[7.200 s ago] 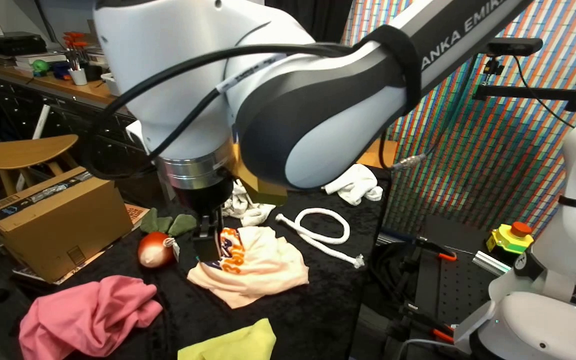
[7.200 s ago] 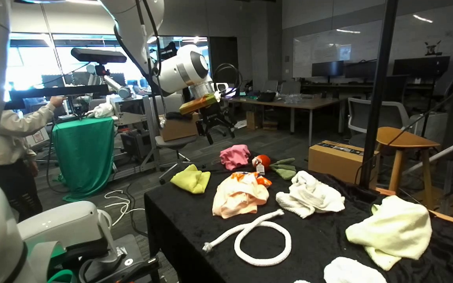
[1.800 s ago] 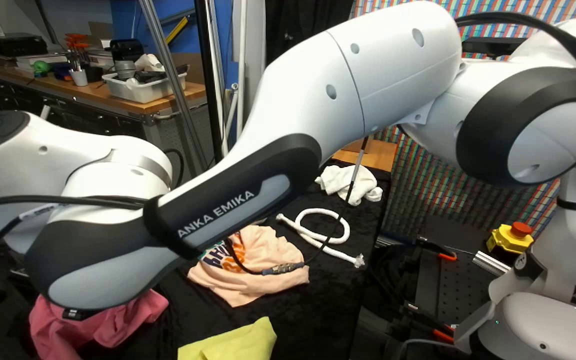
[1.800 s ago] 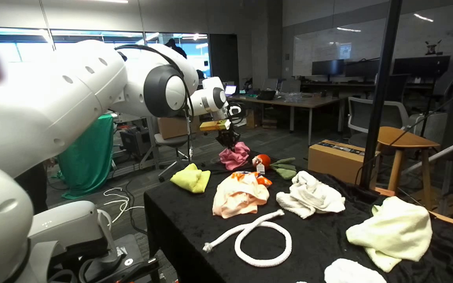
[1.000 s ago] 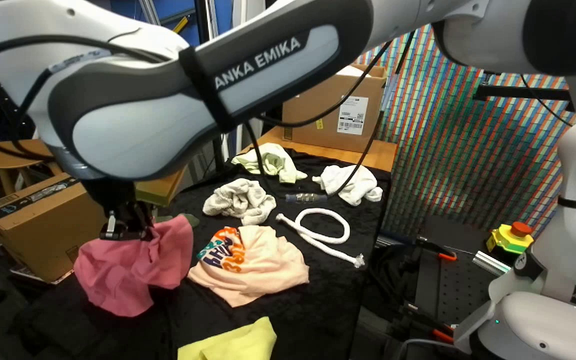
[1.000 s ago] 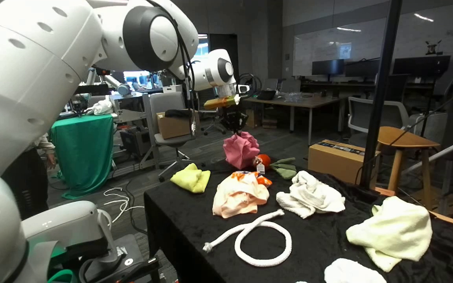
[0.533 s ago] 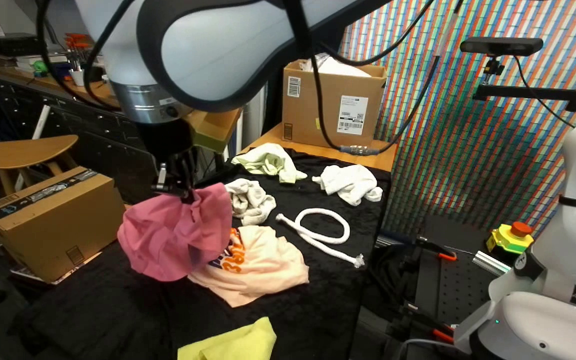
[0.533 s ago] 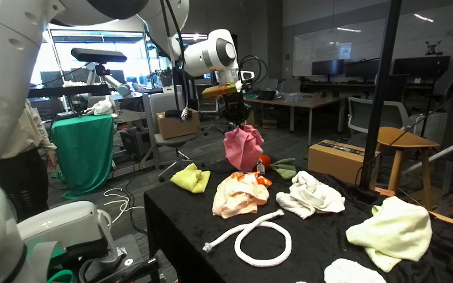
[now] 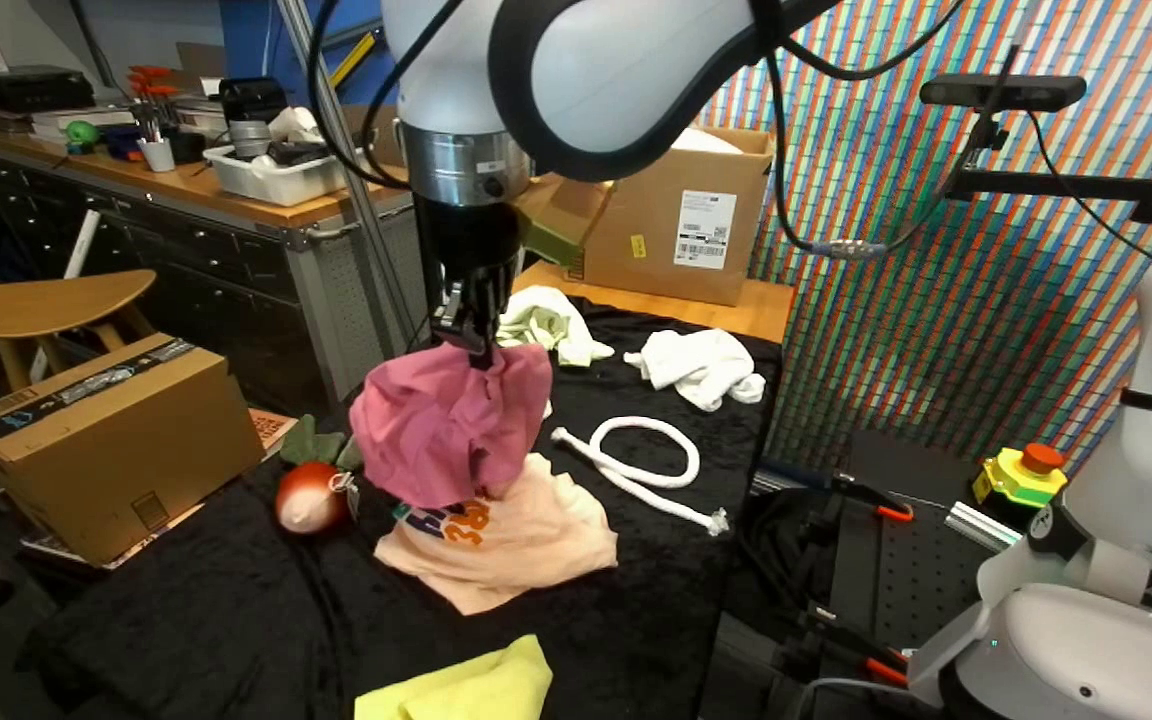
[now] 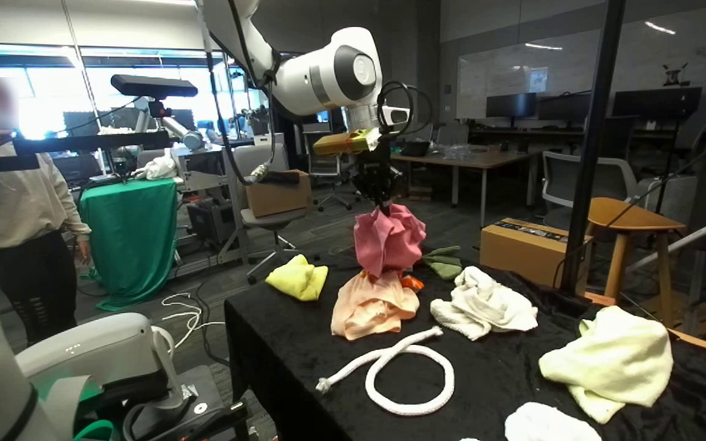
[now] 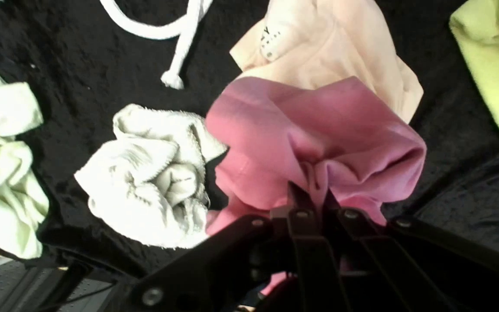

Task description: Put all the items on the table in one place

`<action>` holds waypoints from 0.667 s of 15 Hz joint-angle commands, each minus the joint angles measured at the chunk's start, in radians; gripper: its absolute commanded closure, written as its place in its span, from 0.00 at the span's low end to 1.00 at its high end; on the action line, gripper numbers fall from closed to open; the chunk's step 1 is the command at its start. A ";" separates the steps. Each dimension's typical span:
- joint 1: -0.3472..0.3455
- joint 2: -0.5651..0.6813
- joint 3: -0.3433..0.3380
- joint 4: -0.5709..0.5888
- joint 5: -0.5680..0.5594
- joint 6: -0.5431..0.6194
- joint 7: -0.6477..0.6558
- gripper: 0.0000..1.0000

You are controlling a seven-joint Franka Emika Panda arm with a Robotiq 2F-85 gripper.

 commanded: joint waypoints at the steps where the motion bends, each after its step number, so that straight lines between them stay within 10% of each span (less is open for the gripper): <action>1: -0.042 -0.158 -0.008 -0.202 0.056 0.086 0.033 0.92; 10: -0.071 -0.254 0.005 -0.401 0.172 0.119 0.036 0.94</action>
